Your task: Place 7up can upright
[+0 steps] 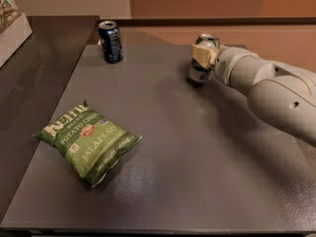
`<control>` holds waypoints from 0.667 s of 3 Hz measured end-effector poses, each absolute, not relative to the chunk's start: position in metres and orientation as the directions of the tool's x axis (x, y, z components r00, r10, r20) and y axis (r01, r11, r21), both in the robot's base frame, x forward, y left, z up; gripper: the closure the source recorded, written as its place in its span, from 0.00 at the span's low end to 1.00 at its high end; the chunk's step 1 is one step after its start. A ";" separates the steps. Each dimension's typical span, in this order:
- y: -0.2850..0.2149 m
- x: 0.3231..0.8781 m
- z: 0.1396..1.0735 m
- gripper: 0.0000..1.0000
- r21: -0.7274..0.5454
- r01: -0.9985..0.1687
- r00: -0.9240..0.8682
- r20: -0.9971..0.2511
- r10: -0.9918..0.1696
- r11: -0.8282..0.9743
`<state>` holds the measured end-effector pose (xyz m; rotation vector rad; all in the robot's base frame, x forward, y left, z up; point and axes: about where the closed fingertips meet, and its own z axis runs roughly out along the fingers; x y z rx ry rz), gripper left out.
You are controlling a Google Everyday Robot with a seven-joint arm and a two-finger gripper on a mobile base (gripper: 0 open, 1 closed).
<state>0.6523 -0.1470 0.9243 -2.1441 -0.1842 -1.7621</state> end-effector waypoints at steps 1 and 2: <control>-0.146 0.649 0.915 1.00 -0.147 0.342 0.182 0.979 -0.088 -0.928; -0.148 0.646 0.908 0.82 -0.125 0.353 0.148 0.986 -0.076 -0.927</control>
Offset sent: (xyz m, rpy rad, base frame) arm -0.0112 -0.0063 -0.0287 -0.0552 -0.1121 0.0232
